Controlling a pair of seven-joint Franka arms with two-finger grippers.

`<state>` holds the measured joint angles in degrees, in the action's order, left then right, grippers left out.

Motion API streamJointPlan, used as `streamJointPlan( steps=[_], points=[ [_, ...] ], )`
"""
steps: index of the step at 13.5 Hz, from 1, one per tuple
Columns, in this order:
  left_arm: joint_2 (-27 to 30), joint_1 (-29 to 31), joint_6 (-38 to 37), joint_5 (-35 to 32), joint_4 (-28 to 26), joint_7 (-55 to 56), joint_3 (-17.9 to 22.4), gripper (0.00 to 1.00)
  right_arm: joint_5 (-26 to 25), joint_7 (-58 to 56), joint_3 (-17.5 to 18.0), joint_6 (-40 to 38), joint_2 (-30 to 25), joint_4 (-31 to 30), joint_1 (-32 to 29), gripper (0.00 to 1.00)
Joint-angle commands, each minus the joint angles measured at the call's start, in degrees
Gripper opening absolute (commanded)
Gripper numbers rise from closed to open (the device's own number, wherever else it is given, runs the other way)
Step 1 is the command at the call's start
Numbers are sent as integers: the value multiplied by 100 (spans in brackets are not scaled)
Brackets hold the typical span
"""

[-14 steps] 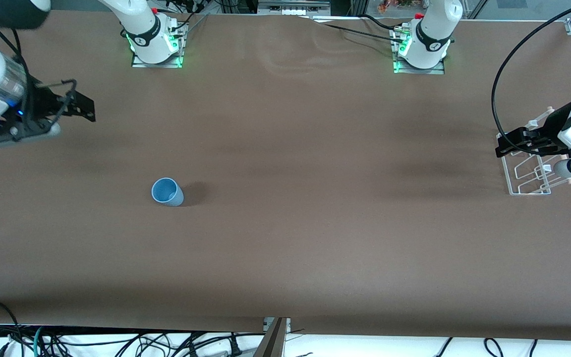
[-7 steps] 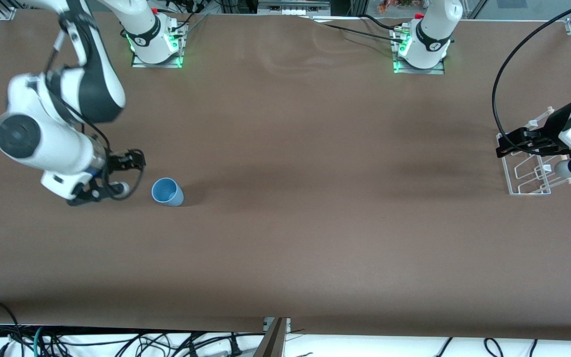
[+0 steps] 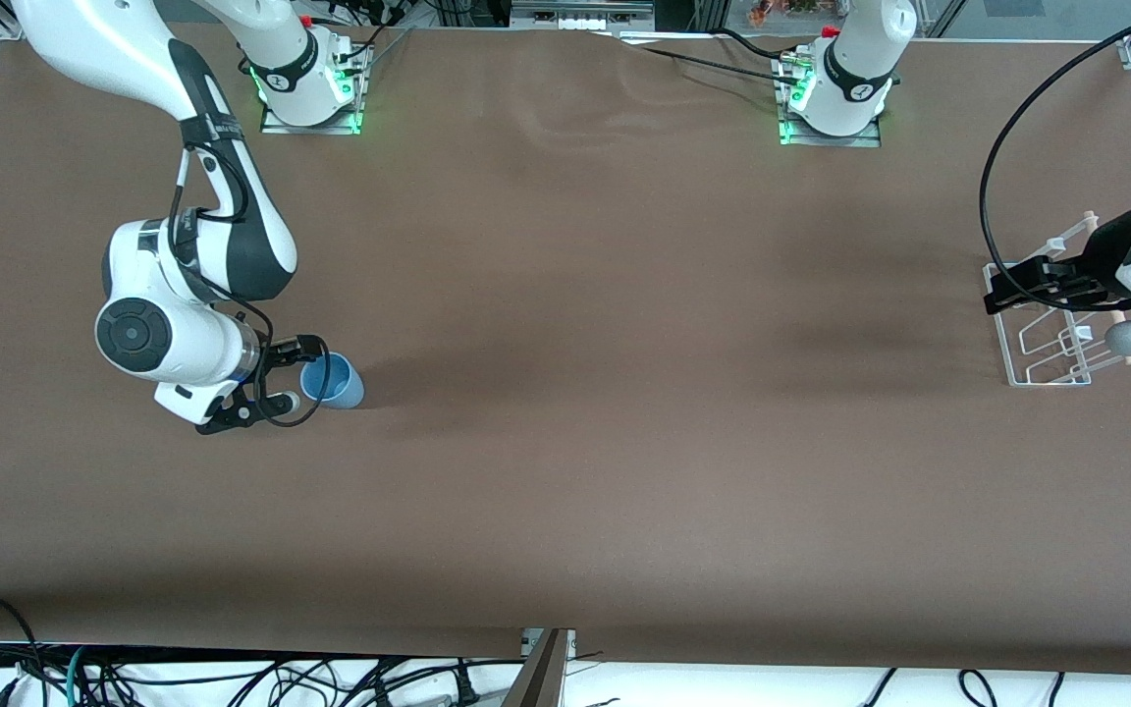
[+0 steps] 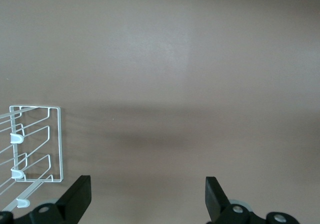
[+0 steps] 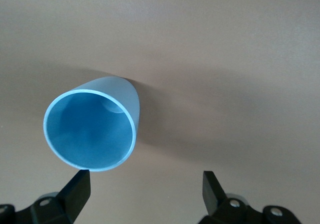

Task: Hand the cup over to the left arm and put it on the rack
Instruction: 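Close the right gripper on the blue cup's rim while the left gripper rises, then lift the cup with the right gripper while the left gripper approaches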

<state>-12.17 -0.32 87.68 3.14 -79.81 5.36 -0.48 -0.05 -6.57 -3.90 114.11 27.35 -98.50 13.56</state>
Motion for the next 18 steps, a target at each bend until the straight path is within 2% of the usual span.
streamJointPlan(
  steps=[1, 5, 7, 9, 11, 13, 14, 16, 18],
  points=[
    [-180, -90, -128, 195, 97, -104, -66, 100, 49, -99, -15, 111, -99, -47, -3, 98],
    [-383, -99, -128, 231, 71, -1490, -128, 100, 58, -3, -15, 392, 164, -47, 32, 94],
    [-497, -99, -58, 388, 71, -2124, -154, 100, 67, 6, -15, 515, 279, -38, 59, 86],
    [-506, -108, -49, 634, 44, -2695, -303, 100, 84, 102, -15, 525, 454, 172, 68, 69],
    [-524, -108, 47, 679, 18, -3345, -531, 100, 85, 261, -15, 507, 551, 252, 77, 47],
    [-524, -108, 223, 697, -87, -3637, -716, 100, 180, 279, -15, 481, 587, 252, 77, 6],
    [-524, -108, 267, 697, -88, -3717, -812, 100, 416, 287, -15, 481, 622, 252, 77, 0],
    [-567, -108, 556, 697, -88, -4084, -945, 100, 682, 410, -15, 454, 648, 322, 85, 0],
    [-655, -108, 724, 801, -88, -4708, -980, 100, 787, 742, 3, -244, 613, 698, 120, 0]
  ],
)
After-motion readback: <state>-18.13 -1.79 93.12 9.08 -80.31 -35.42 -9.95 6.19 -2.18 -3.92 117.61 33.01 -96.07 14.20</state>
